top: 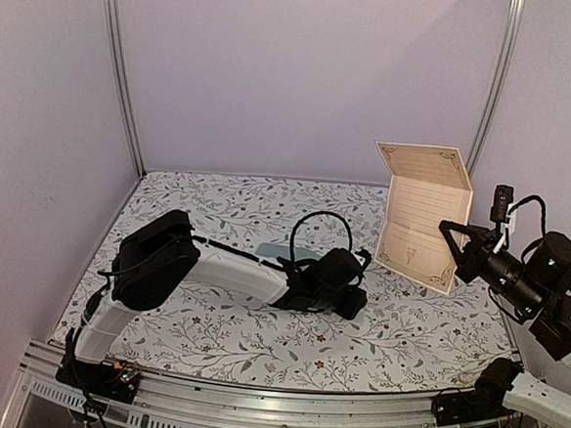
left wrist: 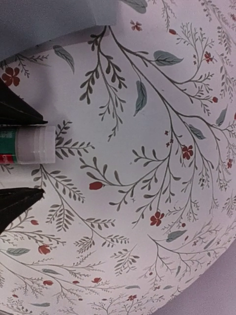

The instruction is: Place the letter into the envelope and seal it

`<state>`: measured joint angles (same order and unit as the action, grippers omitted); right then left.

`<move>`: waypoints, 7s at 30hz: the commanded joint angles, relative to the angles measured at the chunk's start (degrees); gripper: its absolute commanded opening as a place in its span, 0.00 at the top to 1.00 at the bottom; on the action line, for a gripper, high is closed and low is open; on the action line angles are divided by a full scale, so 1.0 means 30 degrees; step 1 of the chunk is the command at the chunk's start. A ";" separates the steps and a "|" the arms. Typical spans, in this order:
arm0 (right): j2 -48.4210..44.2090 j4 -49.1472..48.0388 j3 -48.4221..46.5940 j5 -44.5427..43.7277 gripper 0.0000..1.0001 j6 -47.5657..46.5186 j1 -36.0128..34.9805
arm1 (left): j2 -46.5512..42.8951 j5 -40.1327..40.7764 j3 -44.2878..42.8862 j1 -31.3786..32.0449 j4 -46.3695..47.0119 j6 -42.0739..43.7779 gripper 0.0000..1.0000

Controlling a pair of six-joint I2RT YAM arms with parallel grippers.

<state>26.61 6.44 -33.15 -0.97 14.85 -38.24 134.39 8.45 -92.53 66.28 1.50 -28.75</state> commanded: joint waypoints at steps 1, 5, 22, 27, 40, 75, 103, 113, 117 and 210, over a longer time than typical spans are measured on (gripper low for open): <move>-0.0059 -0.0007 -0.0201 -0.0218 1.00 0.0162 -0.0115 | -0.0022 0.0404 0.0095 0.0305 -0.0038 0.0225 0.57; -0.0035 -0.0032 -0.0201 -0.0167 1.00 0.0129 -0.0115 | -0.0159 0.0593 0.0111 0.0344 -0.0037 0.0303 0.56; 0.0180 -0.0472 0.0004 -0.0054 1.00 -0.0440 -0.0115 | -0.3866 0.1433 0.2624 0.0480 0.1121 0.3131 0.46; 0.0342 -0.0794 -0.0026 0.0093 1.00 -0.1030 -0.0111 | -0.7537 0.1724 0.5940 0.0567 0.2059 0.4051 0.41; 0.4075 -0.4762 -0.0138 0.8193 1.00 -0.4581 -0.0107 | -2.2990 0.0333 1.8320 -0.2376 0.6080 0.8403 0.39; 1.2715 -0.1704 -0.5342 1.4453 1.00 -1.1923 -0.3208 | -2.1850 -2.1228 1.5666 -0.7341 0.6386 0.9374 0.31; 1.2623 -0.0081 -0.6105 1.3049 1.00 -1.1367 -0.3352 | -1.8386 -1.4134 1.2698 -0.4365 0.2251 1.1038 0.40; 1.2579 -0.0238 -0.6207 1.3129 1.00 -1.1105 -0.3355 | -1.8724 -1.3026 1.3001 -0.3914 0.2196 1.1155 0.78; 1.2535 -0.0411 -0.6080 1.2834 1.00 -1.1023 -0.3359 | -1.8914 -1.2859 1.2986 -0.3771 0.2196 1.1168 0.98; 1.2582 -1.2232 -0.3357 0.7650 0.48 -0.4877 -0.6121 | -1.9470 -1.4234 1.2255 -0.2325 0.7563 0.5202 0.97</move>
<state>64.01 -29.21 -44.58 22.70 -1.19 -56.25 75.46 -33.78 -53.60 57.91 25.63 -15.35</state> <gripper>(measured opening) 0.523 0.021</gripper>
